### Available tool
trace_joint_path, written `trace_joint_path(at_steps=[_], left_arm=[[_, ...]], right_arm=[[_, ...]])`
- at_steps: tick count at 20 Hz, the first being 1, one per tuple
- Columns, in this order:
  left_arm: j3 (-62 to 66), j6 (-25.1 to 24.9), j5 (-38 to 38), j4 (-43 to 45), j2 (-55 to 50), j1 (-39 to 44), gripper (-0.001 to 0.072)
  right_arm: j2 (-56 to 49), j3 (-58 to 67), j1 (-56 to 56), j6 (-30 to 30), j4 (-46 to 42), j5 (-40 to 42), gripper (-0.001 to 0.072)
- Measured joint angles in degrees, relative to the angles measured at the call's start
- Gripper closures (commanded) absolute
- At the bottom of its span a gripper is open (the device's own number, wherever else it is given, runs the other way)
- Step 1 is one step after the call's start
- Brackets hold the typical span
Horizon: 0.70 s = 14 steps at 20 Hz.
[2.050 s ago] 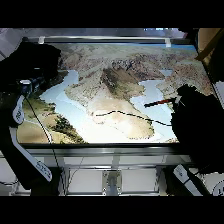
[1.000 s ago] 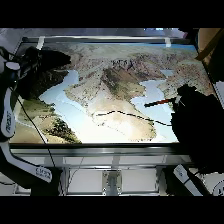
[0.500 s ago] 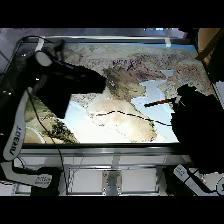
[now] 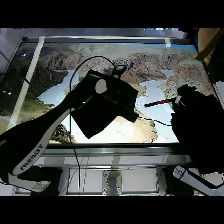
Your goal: Fold the clothes and pants, and hang the long-sleeved shirts on hangers.
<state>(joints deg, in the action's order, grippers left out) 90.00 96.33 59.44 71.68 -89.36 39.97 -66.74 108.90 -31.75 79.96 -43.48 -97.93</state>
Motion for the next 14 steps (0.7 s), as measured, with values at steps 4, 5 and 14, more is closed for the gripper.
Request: trace_joint_path(at_steps=[4,5,14], left_arm=[[-0.6,0.8,9.5,10.5,8.2,-9.7,-0.0006],[-1.8,0.8,11.6,12.8,11.0,-13.0,-0.0006],[-42.5,-2.2,17.9,11.9,38.9,-37.2,-0.0006]], right_arm=[[-1.8,-1.9,7.0,-1.1,-3.9,0.1,0.0373],[-2.0,-3.6,8.4,-1.2,-4.4,0.0,0.0372],[4.3,-40.2,19.7,-4.8,-5.8,4.3,0.0373]])
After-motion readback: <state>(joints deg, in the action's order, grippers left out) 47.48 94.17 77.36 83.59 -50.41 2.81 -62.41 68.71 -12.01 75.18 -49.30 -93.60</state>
